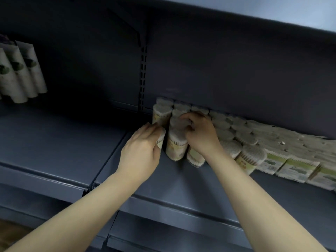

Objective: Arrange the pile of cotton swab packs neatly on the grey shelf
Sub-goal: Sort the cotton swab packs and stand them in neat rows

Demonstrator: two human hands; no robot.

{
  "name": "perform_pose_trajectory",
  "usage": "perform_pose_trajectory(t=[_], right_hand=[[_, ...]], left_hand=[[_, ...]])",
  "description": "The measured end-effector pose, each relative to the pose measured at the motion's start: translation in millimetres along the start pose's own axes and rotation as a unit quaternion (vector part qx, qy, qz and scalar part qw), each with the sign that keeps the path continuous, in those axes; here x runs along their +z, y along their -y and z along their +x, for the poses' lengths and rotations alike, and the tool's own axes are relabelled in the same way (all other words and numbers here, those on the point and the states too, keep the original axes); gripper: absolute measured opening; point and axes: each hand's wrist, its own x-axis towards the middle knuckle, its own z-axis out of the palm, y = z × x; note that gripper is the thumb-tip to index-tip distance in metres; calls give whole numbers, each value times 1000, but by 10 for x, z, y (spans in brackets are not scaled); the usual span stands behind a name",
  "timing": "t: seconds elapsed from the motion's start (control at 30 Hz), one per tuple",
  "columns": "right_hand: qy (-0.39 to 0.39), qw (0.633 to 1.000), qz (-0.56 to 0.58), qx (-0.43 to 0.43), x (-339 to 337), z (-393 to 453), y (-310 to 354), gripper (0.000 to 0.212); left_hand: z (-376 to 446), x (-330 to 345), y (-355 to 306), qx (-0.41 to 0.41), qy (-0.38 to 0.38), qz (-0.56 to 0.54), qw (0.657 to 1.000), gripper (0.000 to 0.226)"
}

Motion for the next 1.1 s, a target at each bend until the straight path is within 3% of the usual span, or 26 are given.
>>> perform_pose_trajectory(t=[0.13, 0.33, 0.6, 0.8, 1.1], right_hand=[[17, 1000, 9, 8, 13, 71, 15, 43], [50, 998, -2, 48, -1, 155, 35, 51], [78, 995, -23, 64, -14, 222, 3, 49], [84, 993, -30, 72, -2, 224, 7, 46], [84, 993, -43, 68, 1, 219, 1, 46]], left_hand=[[91, -5, 23, -12, 33, -6, 999, 46], [254, 29, 77, -24, 102, -43, 994, 76], [452, 146, 124, 4, 97, -63, 993, 54], [531, 255, 177, -11, 115, -66, 991, 74], [529, 295, 126, -44, 125, -34, 991, 83]])
